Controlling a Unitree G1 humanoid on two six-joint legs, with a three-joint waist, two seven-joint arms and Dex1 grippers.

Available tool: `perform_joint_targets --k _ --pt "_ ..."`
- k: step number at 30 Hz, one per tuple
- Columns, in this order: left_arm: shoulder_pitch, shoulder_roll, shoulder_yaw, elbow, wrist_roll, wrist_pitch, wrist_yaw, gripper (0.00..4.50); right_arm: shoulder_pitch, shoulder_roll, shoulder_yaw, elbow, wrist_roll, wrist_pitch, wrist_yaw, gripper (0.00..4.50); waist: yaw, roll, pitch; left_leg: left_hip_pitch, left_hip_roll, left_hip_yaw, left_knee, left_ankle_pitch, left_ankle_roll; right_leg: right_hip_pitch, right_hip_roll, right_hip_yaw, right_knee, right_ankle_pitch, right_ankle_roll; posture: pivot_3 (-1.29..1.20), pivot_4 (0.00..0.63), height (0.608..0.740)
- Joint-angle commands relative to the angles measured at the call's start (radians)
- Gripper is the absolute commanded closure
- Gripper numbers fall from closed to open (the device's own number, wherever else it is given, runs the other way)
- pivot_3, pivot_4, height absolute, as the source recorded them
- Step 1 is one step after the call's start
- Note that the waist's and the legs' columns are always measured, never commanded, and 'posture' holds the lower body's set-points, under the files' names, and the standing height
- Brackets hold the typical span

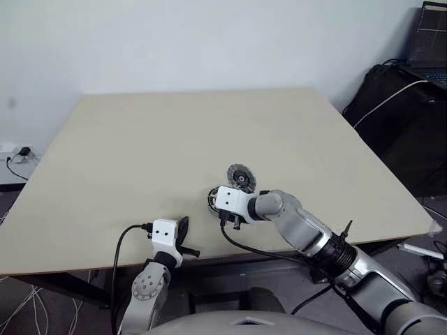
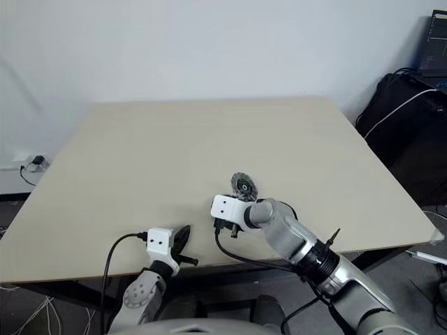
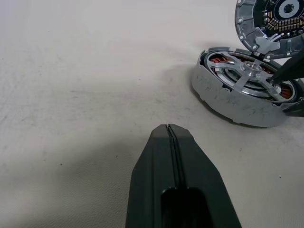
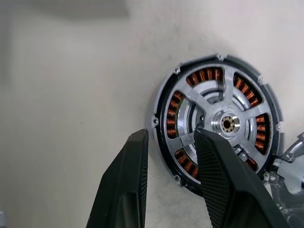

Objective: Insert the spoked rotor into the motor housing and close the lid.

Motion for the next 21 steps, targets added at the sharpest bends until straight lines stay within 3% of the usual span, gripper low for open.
perform_joint_targets --k 1,19,21 --pt "-0.008 -0.011 0.0 -0.017 0.0 -0.018 0.007 4.5 -0.035 -0.001 -0.01 0.02 -0.018 -0.036 0.017 2.89 0.0 0.0 0.0 0.0 0.0 0.0 0.0 0.0 0.0 0.0 0.0 0.0 0.0 0.0 0.0 0.0 0.0 0.74" --pt "-0.017 -0.016 -0.006 -0.008 0.0 -0.018 0.007 4.5 0.004 -0.058 -0.015 0.023 -0.056 -0.059 0.077 2.89 0.001 0.001 -0.001 0.001 0.0 0.0 0.0 0.0 -0.001 0.0 0.0 0.0 0.001 0.0 0.0 0.0 0.0 0.74" --pt "-0.019 -0.017 -0.005 -0.005 0.0 -0.019 0.008 4.5 0.001 -0.049 -0.014 0.026 -0.056 -0.055 0.078 3.26 0.001 0.001 -0.001 0.001 0.0 0.0 0.0 0.0 -0.001 0.001 0.0 0.0 0.001 0.0 0.0 0.0 0.0 0.74"
